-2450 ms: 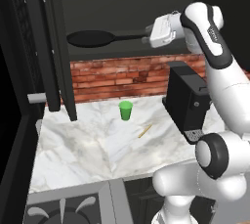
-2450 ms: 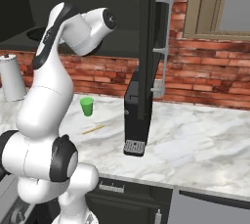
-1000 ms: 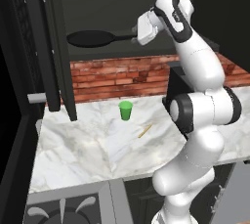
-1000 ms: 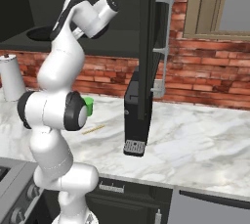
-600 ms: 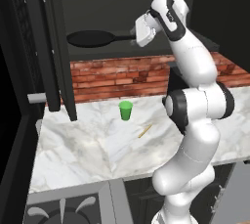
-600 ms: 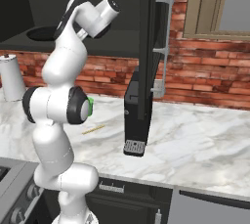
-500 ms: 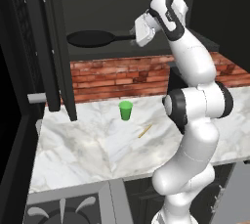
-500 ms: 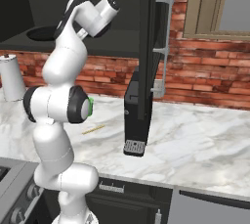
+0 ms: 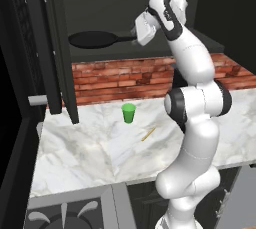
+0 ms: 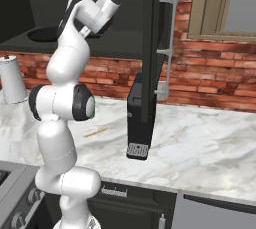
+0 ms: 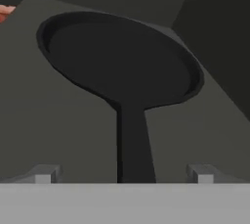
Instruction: Pick the pan from the cabinet and place it on the stove. Then turn on the stove burner for the pan.
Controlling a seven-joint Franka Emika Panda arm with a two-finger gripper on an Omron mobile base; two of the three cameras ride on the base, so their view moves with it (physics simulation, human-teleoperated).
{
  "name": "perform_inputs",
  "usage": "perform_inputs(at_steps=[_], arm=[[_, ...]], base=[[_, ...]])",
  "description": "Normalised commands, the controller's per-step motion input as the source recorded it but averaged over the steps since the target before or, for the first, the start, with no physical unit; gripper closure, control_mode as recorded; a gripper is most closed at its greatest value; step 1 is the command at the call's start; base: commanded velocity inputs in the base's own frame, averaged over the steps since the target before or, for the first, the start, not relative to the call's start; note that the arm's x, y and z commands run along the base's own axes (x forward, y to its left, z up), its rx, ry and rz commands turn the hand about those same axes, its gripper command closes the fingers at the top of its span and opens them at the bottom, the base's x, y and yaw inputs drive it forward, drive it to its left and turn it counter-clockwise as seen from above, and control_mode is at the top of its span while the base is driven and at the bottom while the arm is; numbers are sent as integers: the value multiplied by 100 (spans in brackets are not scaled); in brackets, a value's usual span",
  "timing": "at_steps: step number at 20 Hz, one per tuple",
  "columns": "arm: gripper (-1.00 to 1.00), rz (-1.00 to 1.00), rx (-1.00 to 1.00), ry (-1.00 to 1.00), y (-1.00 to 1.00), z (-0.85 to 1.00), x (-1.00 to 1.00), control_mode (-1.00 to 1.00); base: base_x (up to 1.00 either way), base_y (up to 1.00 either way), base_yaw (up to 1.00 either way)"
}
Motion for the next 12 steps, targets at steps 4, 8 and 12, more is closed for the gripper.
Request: perform_inputs(at_steps=[4, 8, 12], arm=[[-100, 0, -12, 1, 10, -37, 26, -100], [-100, 0, -12, 3, 10, -40, 19, -100], [-100, 0, -9, 4, 8, -46, 1, -100]], base=[[0, 0, 0], [0, 0, 0], [0, 0, 0]])
